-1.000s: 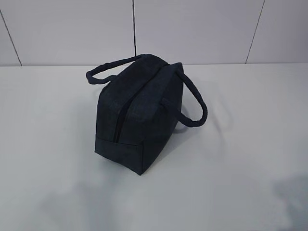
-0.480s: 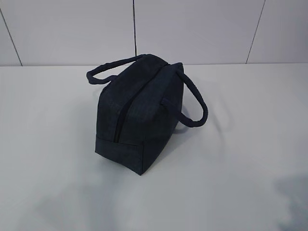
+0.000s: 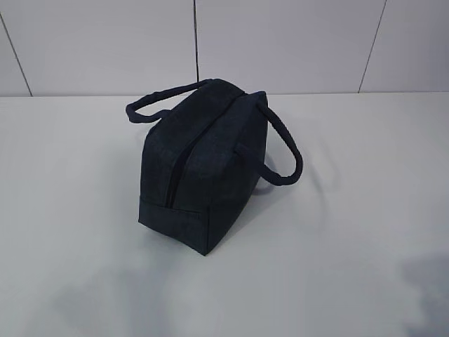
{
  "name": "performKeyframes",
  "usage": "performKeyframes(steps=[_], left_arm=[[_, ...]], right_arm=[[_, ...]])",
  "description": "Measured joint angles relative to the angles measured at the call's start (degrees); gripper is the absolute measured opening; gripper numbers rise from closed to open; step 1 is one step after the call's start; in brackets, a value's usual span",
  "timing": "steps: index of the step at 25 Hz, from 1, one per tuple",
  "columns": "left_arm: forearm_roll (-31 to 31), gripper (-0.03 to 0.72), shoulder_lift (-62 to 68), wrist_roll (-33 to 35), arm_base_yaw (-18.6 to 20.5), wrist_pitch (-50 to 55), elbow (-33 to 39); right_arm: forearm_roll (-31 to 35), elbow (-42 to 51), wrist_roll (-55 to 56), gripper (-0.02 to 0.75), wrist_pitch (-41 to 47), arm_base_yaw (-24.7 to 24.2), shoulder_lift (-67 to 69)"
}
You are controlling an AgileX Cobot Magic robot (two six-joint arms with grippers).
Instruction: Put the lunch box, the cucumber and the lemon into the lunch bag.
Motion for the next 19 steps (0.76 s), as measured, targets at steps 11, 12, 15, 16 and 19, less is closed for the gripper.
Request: performKeyframes(steps=[11, 12, 15, 16, 19], left_arm=[[0.00, 0.238, 0.00, 0.00, 0.00, 0.00, 0.00], [0.00, 0.238, 0.00, 0.00, 0.00, 0.00, 0.00], [0.00, 0.238, 0.00, 0.00, 0.00, 0.00, 0.00], [0.00, 0.238, 0.00, 0.00, 0.00, 0.00, 0.00], [0.00, 0.238, 0.00, 0.00, 0.00, 0.00, 0.00]], right_arm=[[3.07, 0.00, 1.45, 0.382, -0.09, 0.00, 0.00], [3.06, 0.00, 1.53, 0.382, -0.09, 0.00, 0.00], [3.18, 0.00, 1.57, 0.382, -0.09, 0.00, 0.00], [3.18, 0.00, 1.67, 0.382, -0.15, 0.00, 0.00], [3.25, 0.00, 1.67, 0.382, -0.15, 0.00, 0.00]])
